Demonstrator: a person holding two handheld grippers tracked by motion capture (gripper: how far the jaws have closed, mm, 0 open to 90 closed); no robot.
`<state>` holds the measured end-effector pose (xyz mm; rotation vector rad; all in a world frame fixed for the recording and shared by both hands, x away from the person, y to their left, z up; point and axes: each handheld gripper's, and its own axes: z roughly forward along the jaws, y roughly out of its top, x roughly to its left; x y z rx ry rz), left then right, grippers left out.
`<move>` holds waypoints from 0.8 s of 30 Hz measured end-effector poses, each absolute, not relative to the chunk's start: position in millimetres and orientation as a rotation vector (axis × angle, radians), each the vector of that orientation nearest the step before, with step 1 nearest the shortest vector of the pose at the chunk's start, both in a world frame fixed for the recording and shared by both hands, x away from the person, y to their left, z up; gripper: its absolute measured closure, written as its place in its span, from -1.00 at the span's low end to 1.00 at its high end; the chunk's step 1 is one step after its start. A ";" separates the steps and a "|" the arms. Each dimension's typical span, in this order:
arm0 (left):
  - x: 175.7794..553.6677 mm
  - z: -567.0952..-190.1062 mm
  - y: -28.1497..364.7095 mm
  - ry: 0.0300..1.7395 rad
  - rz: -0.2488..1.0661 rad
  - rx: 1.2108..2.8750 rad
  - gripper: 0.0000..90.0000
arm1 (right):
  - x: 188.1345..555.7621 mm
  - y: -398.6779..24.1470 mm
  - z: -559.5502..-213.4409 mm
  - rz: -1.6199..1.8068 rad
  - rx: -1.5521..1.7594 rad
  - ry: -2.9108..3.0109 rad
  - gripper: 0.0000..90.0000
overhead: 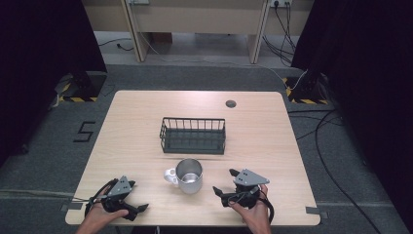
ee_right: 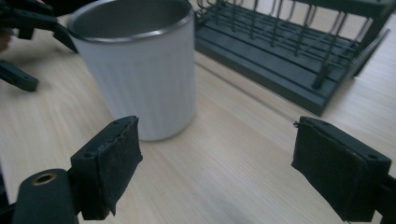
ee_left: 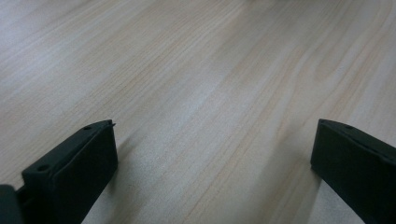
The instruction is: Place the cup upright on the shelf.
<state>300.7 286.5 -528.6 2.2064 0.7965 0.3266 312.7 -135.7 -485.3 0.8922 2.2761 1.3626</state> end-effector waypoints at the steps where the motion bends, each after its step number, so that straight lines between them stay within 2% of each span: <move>1: 300.7 -528.5 286.5 0.796 0.327 2.207 -1.00 | 312.3 -134.2 -484.9 1.386 0.876 2.276 -0.66; 24: 301.5 -528.5 286.1 0.795 0.326 2.208 -1.00 | 316.6 -103.8 -479.9 1.539 0.748 2.262 -0.67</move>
